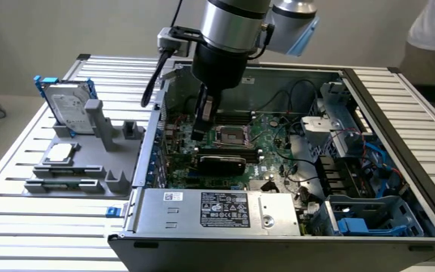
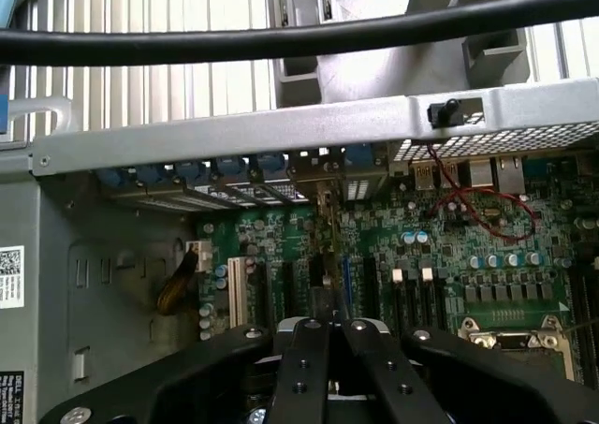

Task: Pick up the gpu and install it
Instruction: 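Insert the gpu into the slot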

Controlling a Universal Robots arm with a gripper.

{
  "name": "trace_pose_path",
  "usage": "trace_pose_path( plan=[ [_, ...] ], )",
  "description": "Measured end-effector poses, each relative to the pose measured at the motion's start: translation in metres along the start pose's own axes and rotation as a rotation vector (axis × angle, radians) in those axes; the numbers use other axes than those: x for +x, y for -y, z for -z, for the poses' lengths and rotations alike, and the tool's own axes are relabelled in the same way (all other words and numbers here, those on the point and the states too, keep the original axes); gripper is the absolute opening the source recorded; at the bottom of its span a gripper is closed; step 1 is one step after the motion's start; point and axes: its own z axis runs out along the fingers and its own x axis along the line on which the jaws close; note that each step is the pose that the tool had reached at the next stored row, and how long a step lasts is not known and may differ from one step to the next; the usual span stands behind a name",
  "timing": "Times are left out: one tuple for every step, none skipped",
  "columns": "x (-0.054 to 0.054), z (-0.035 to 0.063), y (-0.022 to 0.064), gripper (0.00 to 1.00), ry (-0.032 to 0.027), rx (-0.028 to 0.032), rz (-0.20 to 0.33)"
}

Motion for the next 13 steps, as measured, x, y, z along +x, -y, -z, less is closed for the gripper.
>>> trace_pose_path(
  plan=[
    [0.0002, 0.0029, 0.0017, 0.11, 0.0026, -0.0002, 0.001],
    [0.0003, 0.0056, 0.0029, 0.11, 0.0053, -0.0003, 0.001],
    [0.0005, 0.008, 0.0036, 0.11, 0.0074, -0.0005, 0.002],
    [0.0007, 0.0099, 0.0042, 0.11, 0.0091, -0.0007, 0.002],
    [0.0008, 0.0114, 0.0044, 0.11, 0.0107, -0.0007, 0.002],
    [0.0009, 0.012, 0.0042, 0.11, 0.0118, -0.0008, 0.003],
    [0.0008, 0.012, 0.0042, 0.11, 0.013, -0.0008, 0.003],
    [0.0008, 0.012, 0.0042, 0.11, 0.0132, -0.0008, 0.003],
    [0.0008, 0.012, 0.0043, 0.11, 0.0132, -0.0008, 0.003],
    [0.0008, 0.012, 0.0043, 0.11, 0.0132, -0.0009, 0.003],
    [0.0009, 0.012, 0.0043, 0.11, 0.0131, -0.0009, 0.003],
    [0.0008, 0.0116, 0.0043, 0.11, 0.0131, -0.0009, 0.003],
    [0.0007, 0.0102, 0.0042, 0.11, 0.0128, -0.0009, 0.003]
  ],
)
